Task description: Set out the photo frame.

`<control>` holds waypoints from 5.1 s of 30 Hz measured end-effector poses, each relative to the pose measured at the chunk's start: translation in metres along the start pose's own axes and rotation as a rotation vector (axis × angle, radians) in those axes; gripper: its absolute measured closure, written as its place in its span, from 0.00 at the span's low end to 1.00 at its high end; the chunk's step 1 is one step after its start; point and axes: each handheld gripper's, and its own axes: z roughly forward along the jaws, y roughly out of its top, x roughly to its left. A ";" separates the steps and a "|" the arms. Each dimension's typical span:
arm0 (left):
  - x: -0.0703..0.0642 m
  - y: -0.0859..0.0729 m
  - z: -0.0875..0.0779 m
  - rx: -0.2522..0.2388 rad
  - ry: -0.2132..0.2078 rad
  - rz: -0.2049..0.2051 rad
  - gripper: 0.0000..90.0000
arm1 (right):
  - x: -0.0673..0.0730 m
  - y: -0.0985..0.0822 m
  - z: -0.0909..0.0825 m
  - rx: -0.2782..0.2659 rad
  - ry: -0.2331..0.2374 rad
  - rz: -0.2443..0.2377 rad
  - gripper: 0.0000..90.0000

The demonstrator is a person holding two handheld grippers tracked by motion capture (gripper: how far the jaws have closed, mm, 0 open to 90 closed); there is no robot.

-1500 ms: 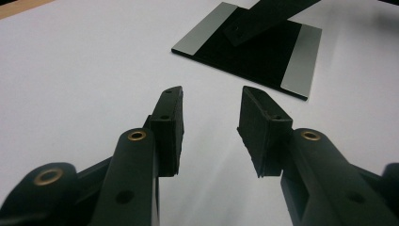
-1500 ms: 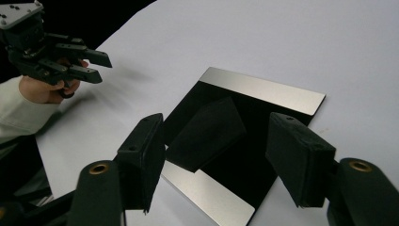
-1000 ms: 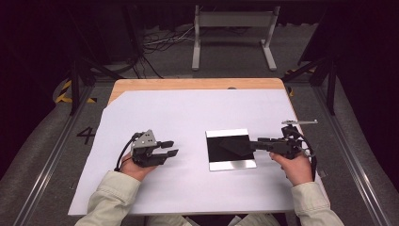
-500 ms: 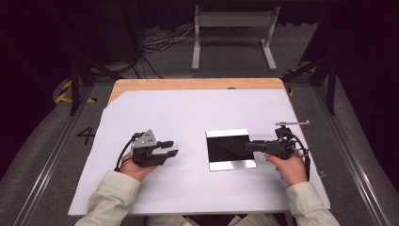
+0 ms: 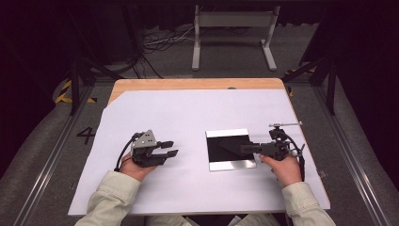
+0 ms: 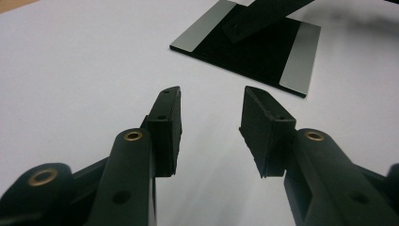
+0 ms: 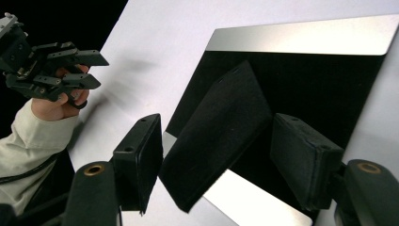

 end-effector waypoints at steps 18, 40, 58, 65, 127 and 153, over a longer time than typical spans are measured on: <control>0.000 0.000 0.000 0.002 -0.002 0.002 0.65 | 0.003 0.003 0.009 -0.011 -0.002 0.012 0.57; 0.000 0.000 0.000 0.002 -0.001 0.005 0.65 | 0.007 0.005 0.001 0.036 -0.033 -0.015 0.69; -0.001 0.001 0.001 -0.001 -0.006 0.005 0.65 | 0.024 0.006 -0.011 0.031 0.048 -0.095 0.86; -0.001 0.001 0.001 -0.001 -0.006 0.003 0.65 | 0.032 0.006 -0.015 -0.019 0.150 -0.133 0.97; -0.002 0.001 0.002 0.004 -0.011 0.007 0.64 | 0.060 -0.030 -0.038 0.121 -0.083 -0.714 0.97; -0.001 0.001 0.003 0.008 -0.013 0.008 0.63 | 0.048 -0.045 -0.035 0.252 -0.157 -0.741 0.96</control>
